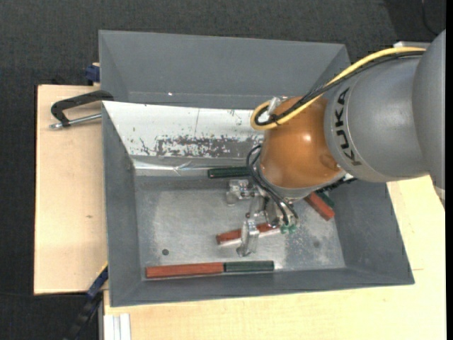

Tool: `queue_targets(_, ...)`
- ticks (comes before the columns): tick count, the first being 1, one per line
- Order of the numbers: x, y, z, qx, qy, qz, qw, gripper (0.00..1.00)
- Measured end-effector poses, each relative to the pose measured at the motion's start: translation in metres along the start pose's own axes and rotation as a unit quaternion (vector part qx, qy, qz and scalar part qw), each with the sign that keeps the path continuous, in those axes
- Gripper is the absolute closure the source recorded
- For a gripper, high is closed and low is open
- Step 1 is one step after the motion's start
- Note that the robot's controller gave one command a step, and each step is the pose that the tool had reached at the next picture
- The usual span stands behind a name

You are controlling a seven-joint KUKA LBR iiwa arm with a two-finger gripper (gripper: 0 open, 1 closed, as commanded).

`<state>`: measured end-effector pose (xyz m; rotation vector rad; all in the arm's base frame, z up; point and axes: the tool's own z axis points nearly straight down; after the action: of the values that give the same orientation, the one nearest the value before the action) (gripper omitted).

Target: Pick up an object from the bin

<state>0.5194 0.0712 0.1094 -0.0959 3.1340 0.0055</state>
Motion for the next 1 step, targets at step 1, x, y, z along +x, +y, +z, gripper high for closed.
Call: queue_targets(1,0.0026,-0.0406,0.0388,0.001,0.0035,-0.119,0.9929,1.0)
